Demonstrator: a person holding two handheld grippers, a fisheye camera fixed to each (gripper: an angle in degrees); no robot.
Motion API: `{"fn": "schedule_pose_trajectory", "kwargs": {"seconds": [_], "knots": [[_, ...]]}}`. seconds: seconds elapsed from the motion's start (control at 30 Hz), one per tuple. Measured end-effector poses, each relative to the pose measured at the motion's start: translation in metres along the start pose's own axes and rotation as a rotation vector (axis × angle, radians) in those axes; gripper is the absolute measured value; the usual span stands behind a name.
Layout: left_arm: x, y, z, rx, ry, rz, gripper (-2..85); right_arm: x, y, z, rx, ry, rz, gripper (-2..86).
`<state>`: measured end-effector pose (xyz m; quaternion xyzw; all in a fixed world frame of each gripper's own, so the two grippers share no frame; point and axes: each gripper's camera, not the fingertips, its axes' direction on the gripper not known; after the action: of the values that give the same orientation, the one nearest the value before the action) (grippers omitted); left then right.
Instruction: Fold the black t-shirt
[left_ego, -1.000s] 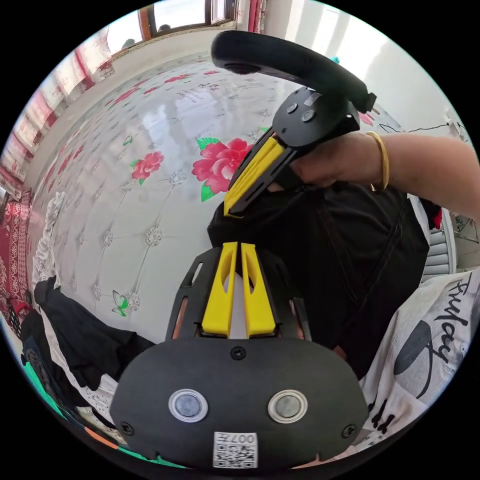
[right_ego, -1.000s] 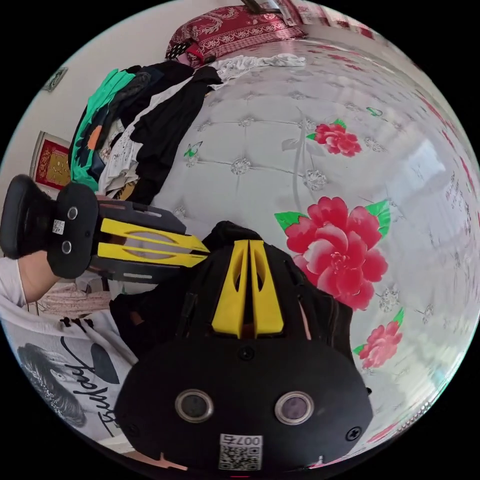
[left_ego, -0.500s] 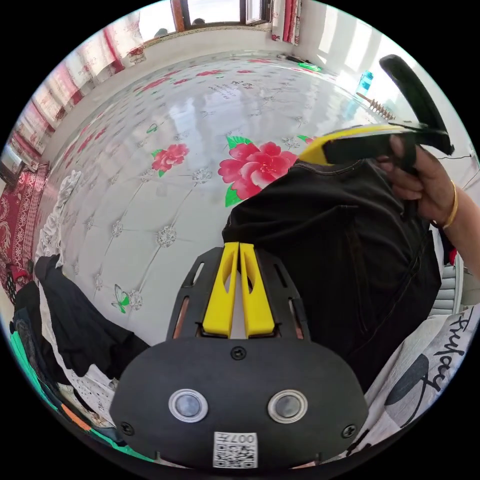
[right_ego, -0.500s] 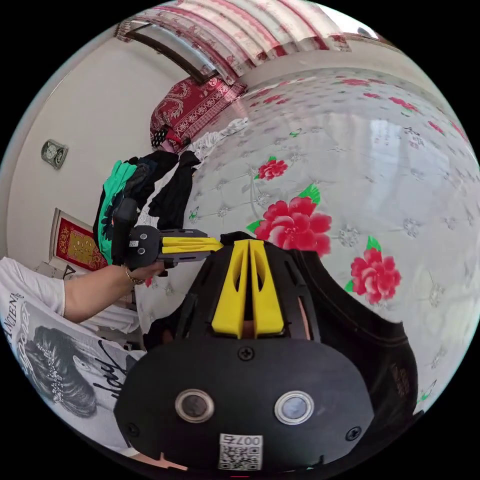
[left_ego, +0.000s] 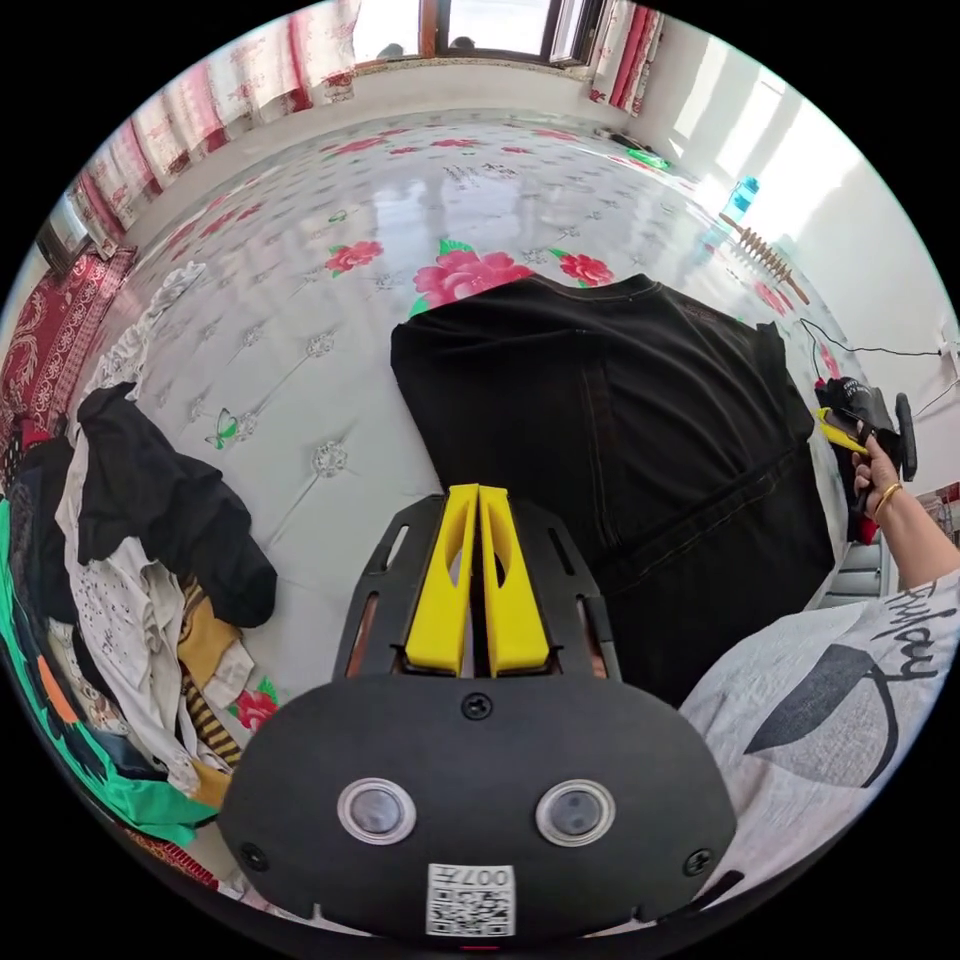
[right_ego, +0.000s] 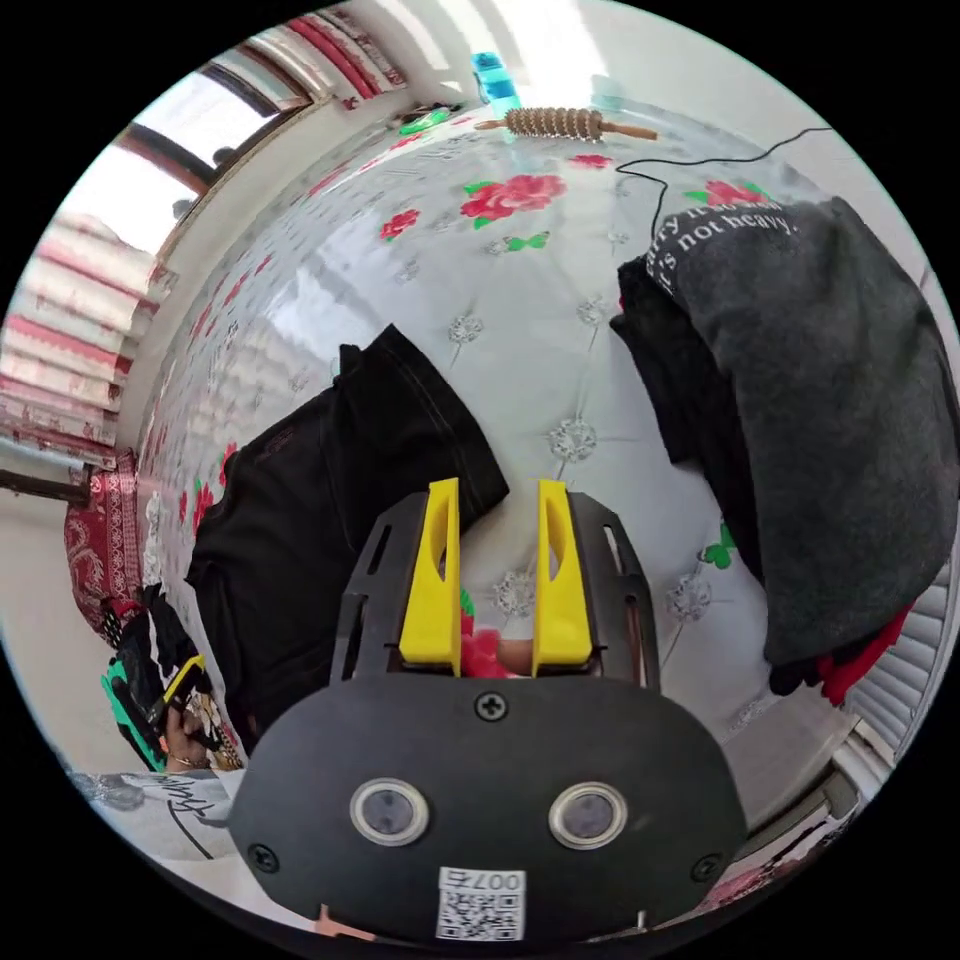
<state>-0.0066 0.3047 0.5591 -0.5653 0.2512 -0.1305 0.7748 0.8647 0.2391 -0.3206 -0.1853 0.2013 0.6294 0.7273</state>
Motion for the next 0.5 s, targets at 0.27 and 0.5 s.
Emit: {"fn": "schedule_pose_trajectory", "kwargs": {"seconds": [0.27,0.5], "knots": [[0.008,0.021,-0.031,0.043,0.045,-0.074,-0.9,-0.018,0.029,-0.012,-0.014,0.041,-0.096,2.8],[0.013,0.051,-0.04,0.03,-0.015,-0.066,-0.9,-0.101,0.061,-0.087,0.139,-0.124,-0.561,0.2]]}}
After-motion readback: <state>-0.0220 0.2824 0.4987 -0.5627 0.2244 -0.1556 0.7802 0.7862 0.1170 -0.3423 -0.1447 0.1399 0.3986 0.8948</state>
